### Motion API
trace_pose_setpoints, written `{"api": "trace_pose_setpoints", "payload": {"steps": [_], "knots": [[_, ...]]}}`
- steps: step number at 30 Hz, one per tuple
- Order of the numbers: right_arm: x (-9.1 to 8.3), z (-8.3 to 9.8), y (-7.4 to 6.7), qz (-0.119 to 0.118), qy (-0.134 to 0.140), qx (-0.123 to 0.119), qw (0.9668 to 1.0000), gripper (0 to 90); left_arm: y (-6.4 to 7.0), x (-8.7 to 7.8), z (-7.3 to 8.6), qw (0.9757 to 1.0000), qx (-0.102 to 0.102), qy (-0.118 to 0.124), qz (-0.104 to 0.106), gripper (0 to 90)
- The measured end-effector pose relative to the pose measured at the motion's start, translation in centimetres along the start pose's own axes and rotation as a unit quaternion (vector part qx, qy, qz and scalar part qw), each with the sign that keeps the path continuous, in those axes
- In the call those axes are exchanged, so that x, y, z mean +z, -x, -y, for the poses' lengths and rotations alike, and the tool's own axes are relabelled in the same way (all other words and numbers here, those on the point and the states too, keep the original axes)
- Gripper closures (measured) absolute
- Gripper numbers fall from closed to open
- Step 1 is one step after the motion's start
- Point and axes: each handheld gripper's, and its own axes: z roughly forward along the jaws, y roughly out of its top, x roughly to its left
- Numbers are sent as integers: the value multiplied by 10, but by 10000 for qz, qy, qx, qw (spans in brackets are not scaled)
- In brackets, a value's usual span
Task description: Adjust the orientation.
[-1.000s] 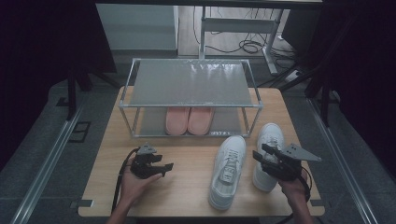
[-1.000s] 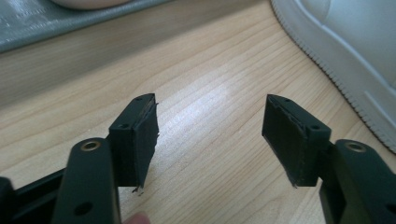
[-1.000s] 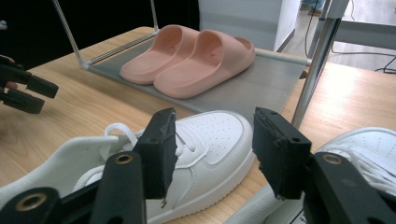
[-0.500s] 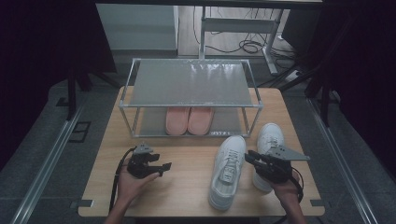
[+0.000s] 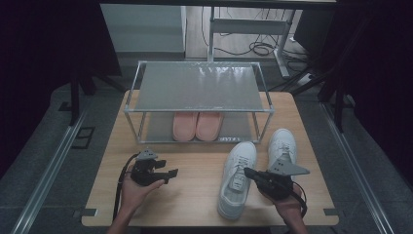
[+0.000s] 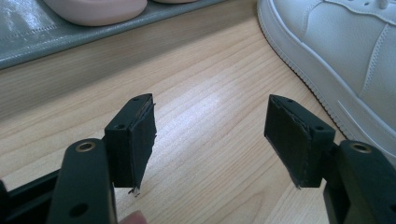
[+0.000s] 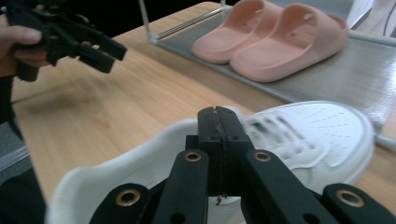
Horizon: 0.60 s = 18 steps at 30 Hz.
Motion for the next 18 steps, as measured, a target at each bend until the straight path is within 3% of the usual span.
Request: {"api": "trace_pose_setpoints", "payload": {"steps": [6,13,18], "knots": [[-1,8,-19,-173,-218,-65,9996,900,2,0,0,10000,-3,76,-2,348],[6,25,-30,-84,-543,-161,9984,900,3,1,-1,10000,6,70,8,351],[9,26,-33,-77,-669,-215,9975,900,4,4,0,10000,17,-17,39,350]]}}
